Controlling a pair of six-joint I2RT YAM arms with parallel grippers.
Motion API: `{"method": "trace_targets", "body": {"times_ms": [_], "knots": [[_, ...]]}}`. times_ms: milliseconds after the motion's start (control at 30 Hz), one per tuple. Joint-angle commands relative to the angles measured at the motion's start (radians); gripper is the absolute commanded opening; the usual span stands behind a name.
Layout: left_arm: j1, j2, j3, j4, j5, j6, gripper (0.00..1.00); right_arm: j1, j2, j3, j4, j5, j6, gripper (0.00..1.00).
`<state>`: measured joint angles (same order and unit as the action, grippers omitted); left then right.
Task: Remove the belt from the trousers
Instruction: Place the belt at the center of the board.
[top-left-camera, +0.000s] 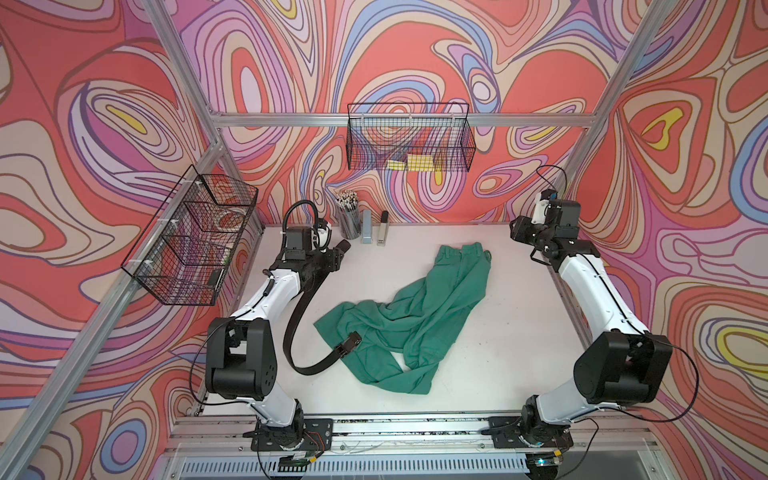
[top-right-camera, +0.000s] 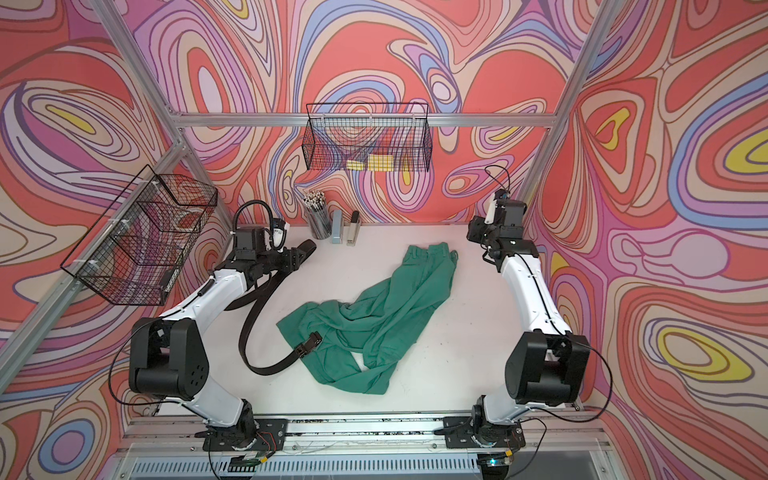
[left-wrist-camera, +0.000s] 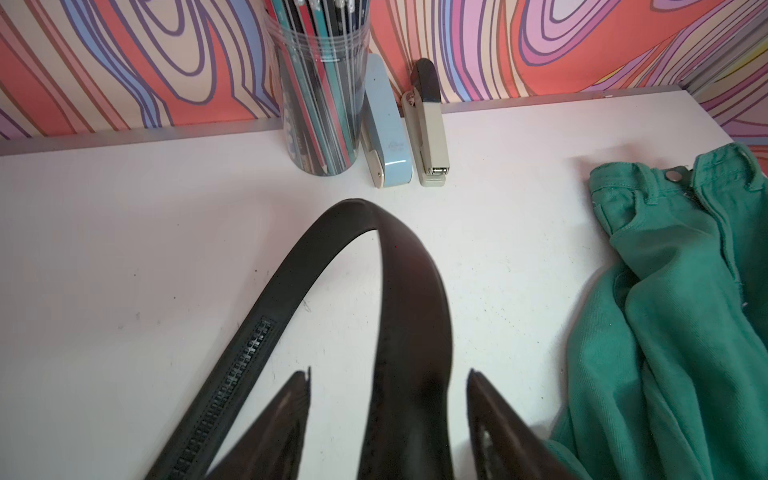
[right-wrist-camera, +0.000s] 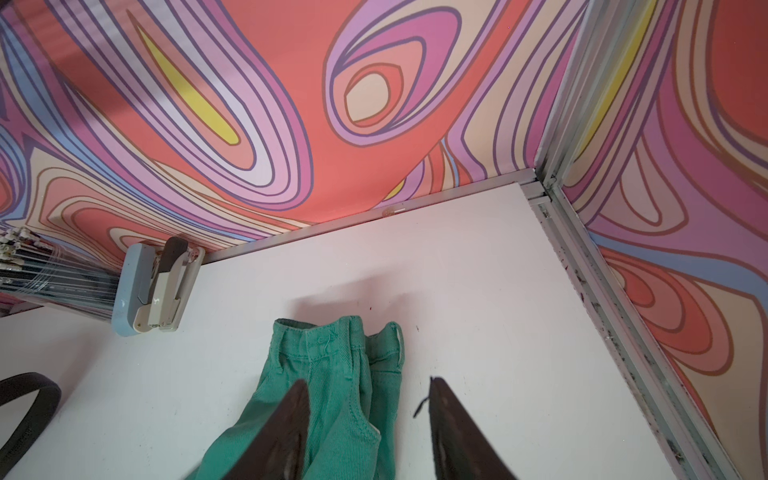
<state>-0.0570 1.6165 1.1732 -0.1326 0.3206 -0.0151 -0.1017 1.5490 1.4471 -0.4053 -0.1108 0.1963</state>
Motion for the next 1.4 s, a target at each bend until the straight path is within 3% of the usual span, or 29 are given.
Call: {"method": "trace_targets", "body": {"times_ms": [0, 133, 367, 667, 867, 1033, 1067, 1133, 1267, 1367], "knots": [[0.008, -0.007, -0.03, -0.022, 0.005, -0.015, 0.85, 0.003, -0.038, -0.014, 0.032, -0.008, 0.003, 0.51], [0.008, -0.054, -0.048, -0.017, -0.011, 0.009, 1.0, 0.003, -0.04, -0.026, 0.045, 0.003, 0.012, 0.54], [0.008, -0.125, 0.012, -0.1, -0.011, 0.079, 1.0, 0.003, -0.063, -0.083, 0.11, 0.026, 0.044, 0.7], [0.007, -0.204, 0.075, -0.112, 0.151, 0.086, 1.0, 0.004, -0.099, -0.125, 0.16, 0.068, 0.047, 0.74], [0.008, -0.253, 0.082, -0.088, 0.049, 0.098, 1.0, 0.003, -0.1, -0.191, 0.246, 0.099, 0.034, 0.78], [0.032, -0.248, -0.037, -0.017, -0.102, 0.047, 1.0, 0.003, -0.129, -0.359, 0.431, 0.078, -0.029, 0.82], [0.046, -0.249, -0.075, 0.014, -0.113, 0.017, 1.0, 0.003, -0.141, -0.403, 0.472, 0.074, -0.043, 0.91], [0.072, -0.255, -0.172, 0.097, -0.127, -0.026, 1.0, 0.003, -0.157, -0.471, 0.51, 0.079, -0.084, 0.98], [0.103, -0.249, -0.368, 0.298, -0.157, -0.017, 1.0, 0.003, -0.165, -0.569, 0.534, 0.113, -0.126, 0.98], [0.103, -0.215, -0.438, 0.371, -0.144, 0.01, 1.0, 0.003, -0.166, -0.653, 0.606, 0.12, -0.133, 0.98]]}}
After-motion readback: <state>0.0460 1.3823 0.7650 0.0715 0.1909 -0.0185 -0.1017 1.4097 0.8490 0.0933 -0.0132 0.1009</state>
